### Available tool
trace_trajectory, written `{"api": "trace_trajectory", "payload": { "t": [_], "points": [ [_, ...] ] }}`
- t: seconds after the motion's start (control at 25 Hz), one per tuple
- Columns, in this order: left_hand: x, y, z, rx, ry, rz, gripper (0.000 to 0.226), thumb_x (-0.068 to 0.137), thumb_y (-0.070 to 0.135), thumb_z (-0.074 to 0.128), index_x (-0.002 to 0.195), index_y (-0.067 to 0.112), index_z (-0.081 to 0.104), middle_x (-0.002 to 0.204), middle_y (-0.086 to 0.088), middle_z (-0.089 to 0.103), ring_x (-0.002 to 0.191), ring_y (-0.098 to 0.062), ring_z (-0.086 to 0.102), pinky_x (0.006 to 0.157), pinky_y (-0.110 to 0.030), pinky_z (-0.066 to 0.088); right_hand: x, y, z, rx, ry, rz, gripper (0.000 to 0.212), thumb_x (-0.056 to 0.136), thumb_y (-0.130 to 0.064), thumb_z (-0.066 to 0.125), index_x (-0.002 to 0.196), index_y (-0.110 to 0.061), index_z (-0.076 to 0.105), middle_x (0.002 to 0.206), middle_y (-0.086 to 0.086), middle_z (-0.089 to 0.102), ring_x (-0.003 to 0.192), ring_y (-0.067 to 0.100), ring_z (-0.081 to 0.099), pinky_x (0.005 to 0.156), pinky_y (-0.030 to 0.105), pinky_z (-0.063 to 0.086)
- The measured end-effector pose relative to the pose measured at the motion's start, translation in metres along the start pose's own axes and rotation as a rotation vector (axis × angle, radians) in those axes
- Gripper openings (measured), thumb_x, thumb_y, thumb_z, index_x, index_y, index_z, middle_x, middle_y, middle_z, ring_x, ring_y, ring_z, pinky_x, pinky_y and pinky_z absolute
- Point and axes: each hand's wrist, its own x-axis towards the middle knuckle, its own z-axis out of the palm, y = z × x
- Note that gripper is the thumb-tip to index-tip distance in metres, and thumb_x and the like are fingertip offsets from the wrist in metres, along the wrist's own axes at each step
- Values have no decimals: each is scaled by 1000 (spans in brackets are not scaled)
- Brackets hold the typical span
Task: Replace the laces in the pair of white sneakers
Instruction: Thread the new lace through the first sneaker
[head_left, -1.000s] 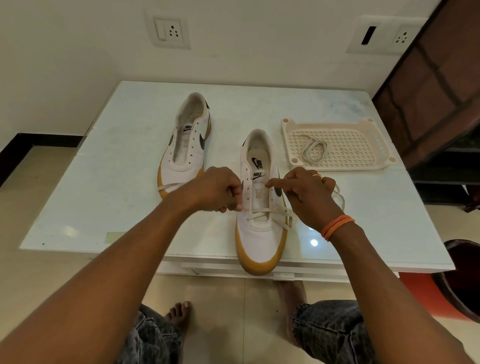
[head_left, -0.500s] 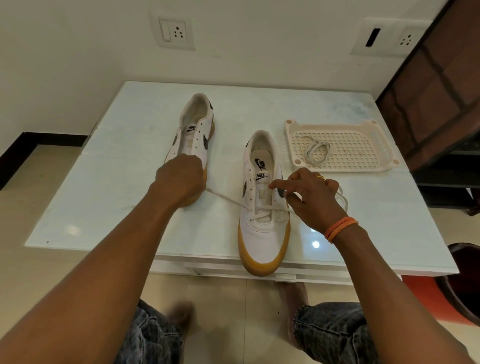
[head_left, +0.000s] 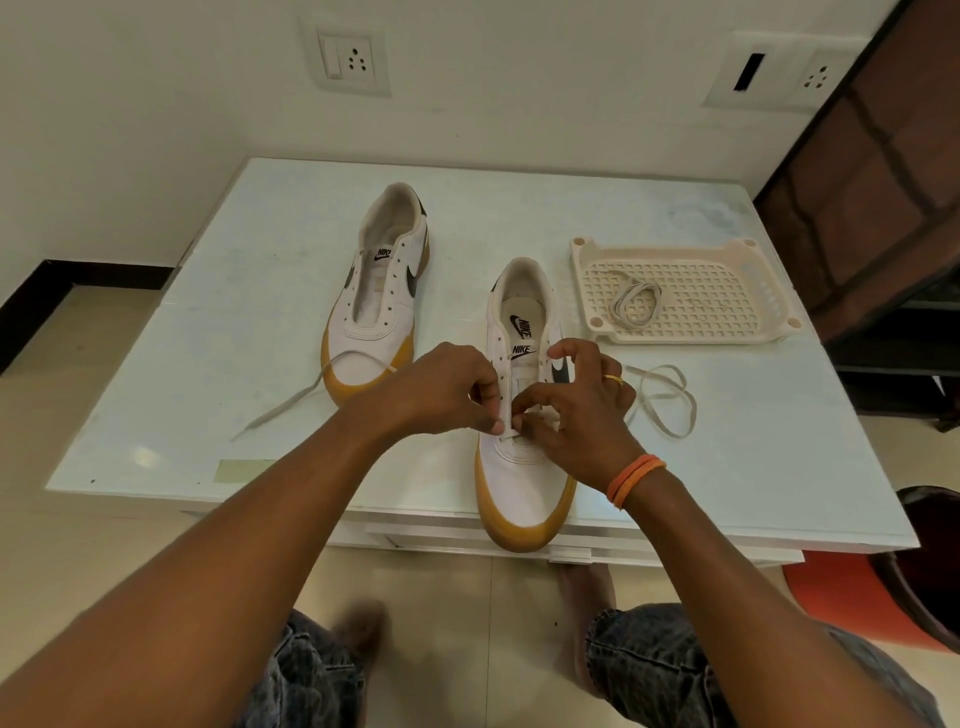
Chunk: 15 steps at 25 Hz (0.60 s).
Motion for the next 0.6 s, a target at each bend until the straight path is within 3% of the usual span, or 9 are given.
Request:
{"api": "trace_trajectory", "payload": {
  "t": [0.12,0.2,0.32,0.44,0.52,0.6],
  "points": [
    [0,6,3,-35,6,-23,17,85,21,73,89,5,71,90,-8,68,81,-20,63,65,-22,47,-1,-2,5,-42,-31,15,5,87,-36,65,89,-34,69,142,0,22,133,27,9,104,43,17],
    [0,9,3,-45,-13,-49,17,89,20,68,92,4,69,93,-7,67,83,-20,60,65,-21,44,-2,-3,11,-75,-40,4,17,91,-36,50,86,-29,65,143,1,20,134,27,6,105,46,16],
    [4,10,10,-189,-71,-277,14,90,18,64,87,5,66,86,-4,63,74,-15,56,59,-19,41,-4,-9,15,-126,-75,30,35,84,-41,29,82,-25,60,140,2,21,134,27,6,106,49,13],
    [5,13,13,-397,-126,-518,14,88,14,61,76,6,59,67,-4,55,52,-12,41,47,-21,34,-3,-7,14,-181,-10,24,32,88,-43,38,81,-24,63,135,4,29,129,26,11,104,50,14],
    [7,13,13,-383,-82,-474,12,87,14,64,81,4,61,73,-7,57,57,-14,46,50,-23,38,-2,-1,10,-191,70,4,22,92,-41,52,87,-25,67,131,4,36,126,25,15,101,47,12],
    [7,15,10,-289,9,-389,18,84,17,71,92,2,68,87,-10,65,75,-18,59,64,-26,48,0,7,5,-200,103,-25,20,92,-41,53,91,-27,68,127,3,42,126,27,19,98,44,11]
  ]
}}
